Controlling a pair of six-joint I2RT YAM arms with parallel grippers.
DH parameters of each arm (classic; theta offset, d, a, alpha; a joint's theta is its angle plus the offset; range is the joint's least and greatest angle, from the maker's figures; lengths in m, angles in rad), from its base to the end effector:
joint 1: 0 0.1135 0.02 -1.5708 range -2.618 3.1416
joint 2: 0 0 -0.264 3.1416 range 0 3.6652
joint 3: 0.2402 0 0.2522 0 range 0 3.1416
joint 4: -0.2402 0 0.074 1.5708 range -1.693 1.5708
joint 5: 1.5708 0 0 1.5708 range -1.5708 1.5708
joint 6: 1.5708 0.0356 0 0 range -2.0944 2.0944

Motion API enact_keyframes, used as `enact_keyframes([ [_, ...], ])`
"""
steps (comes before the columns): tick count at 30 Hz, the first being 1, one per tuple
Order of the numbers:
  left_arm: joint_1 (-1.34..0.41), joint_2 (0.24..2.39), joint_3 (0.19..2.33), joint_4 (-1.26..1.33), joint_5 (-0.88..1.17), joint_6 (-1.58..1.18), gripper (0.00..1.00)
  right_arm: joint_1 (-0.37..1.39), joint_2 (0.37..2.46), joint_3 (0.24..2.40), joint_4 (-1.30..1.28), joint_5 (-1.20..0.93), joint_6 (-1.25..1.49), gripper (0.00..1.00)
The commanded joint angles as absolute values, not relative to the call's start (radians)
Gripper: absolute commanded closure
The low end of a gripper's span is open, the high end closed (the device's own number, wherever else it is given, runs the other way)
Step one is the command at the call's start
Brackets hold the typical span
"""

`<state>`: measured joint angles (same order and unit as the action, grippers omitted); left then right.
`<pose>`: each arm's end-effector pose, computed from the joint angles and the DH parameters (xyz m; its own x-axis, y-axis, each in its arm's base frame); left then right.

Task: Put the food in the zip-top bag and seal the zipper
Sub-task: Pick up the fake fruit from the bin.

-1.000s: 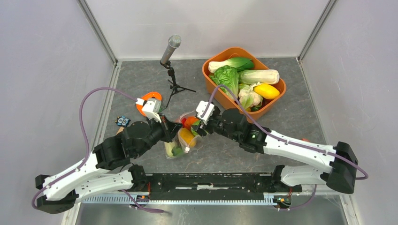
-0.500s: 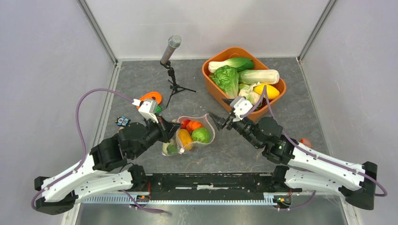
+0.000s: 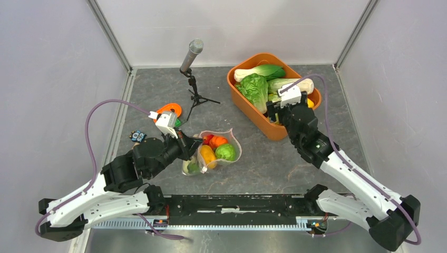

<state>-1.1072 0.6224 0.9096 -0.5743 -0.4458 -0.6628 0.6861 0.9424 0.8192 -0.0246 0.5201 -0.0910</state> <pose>0.0697 -0.1051 0.3643 -0.4826 -0.2762 -0.8311 0.4125 0.7655 -0.4939 0.1807 0.1251 0.3411 -0.0981 -0.1822 -0.9784 -0.1791 0.9703 -0.1628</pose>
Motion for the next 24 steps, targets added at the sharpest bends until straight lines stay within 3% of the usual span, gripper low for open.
enact_keyframes([
  [1, -1.107, 0.618, 0.92, -0.535, -0.461, -0.676, 0.98, 0.579, 0.978, 0.859, -0.115, 0.471, -0.082, 0.11],
  [12, -1.106, 0.622, 0.925, -0.548, -0.459, -0.673, 0.98, 0.29, 1.12, 0.907, -0.148, 0.243, -0.066, 0.06],
  [24, -1.107, 0.64, 0.941, -0.552, -0.454, -0.666, 0.98, 0.182, 1.296, 1.009, -0.214, 0.131, -0.211, 0.02],
])
